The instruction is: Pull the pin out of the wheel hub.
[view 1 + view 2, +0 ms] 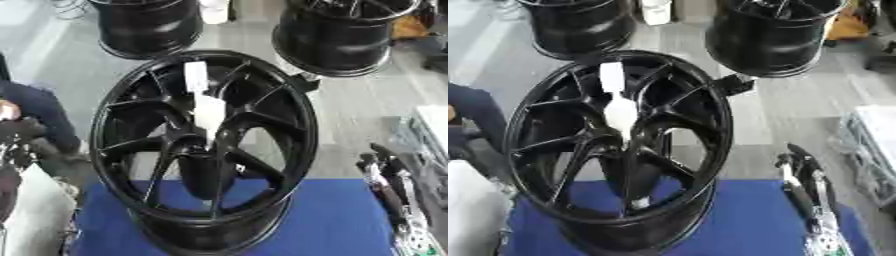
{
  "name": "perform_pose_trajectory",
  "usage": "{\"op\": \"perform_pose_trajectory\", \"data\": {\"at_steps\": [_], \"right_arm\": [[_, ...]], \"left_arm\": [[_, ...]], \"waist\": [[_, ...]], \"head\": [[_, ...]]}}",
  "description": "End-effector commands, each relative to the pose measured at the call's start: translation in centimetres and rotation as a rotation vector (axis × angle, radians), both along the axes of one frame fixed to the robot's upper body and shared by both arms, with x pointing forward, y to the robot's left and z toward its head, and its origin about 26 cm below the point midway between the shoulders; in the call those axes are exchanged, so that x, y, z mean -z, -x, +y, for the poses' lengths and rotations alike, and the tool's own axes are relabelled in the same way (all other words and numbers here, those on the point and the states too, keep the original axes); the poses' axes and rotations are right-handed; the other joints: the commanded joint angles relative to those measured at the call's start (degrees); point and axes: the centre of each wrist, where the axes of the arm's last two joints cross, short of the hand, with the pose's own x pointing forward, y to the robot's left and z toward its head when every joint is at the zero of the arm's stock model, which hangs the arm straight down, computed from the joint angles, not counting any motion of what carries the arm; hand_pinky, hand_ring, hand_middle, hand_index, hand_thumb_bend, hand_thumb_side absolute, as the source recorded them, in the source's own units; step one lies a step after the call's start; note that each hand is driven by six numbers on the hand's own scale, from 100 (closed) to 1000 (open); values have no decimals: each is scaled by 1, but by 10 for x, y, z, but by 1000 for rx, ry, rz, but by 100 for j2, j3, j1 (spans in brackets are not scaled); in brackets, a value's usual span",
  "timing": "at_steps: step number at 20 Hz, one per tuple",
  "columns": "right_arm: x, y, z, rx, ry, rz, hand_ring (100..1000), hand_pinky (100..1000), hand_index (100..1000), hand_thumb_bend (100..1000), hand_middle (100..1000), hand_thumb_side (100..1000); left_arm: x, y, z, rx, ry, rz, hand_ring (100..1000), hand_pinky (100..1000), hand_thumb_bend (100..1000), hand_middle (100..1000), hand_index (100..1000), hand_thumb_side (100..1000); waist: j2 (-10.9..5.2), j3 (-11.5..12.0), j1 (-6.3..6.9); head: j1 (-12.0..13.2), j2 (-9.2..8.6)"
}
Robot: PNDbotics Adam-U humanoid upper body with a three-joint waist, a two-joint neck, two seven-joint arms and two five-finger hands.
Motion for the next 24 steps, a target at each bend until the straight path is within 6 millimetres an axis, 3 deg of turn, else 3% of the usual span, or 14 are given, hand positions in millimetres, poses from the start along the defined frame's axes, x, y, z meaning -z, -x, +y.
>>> {"op": "perform_pose_trajectory", "data": {"at_steps": [1, 6, 12, 17, 20, 24], "right_arm": [[-8, -4, -1, 0, 8, -31, 656, 711, 835, 100, 643, 581], [-6, -3, -3, 8, 9, -21, 656, 711, 835, 100, 643, 586], [-6, -3, -5, 10, 20, -19, 656, 711, 835, 100, 643, 584], [-7, -4, -6, -2, 34, -19, 656, 711, 835, 100, 643, 580], [-7, -4, -6, -13, 39, -15, 656, 711, 835, 100, 643, 581], [-8, -5, -5, -28, 42, -15, 656, 711, 835, 100, 643, 576]], "left_arm": [[-15, -2, 4, 8, -29, -47, 505, 605, 518, 706, 810, 732], [-44, -5, 21, 31, -105, -148, 506, 607, 534, 710, 814, 692], [-133, -21, 52, 186, -410, -400, 519, 625, 540, 730, 837, 640], [-202, -46, 75, 371, -787, -469, 537, 651, 568, 751, 856, 636], [-221, -62, 80, 493, -1004, -457, 551, 665, 580, 760, 859, 616], [-229, -95, 56, 690, -1181, -486, 555, 668, 582, 763, 860, 607]], "waist": [[-43, -11, 12], [-82, -19, 38], [-99, -126, 117], [-126, -245, 180], [-142, -289, 202], [-163, -321, 199]], "head": [[-15, -12], [-51, -12], [-40, -12], [-10, -12], [37, -12], [7, -12]]}}
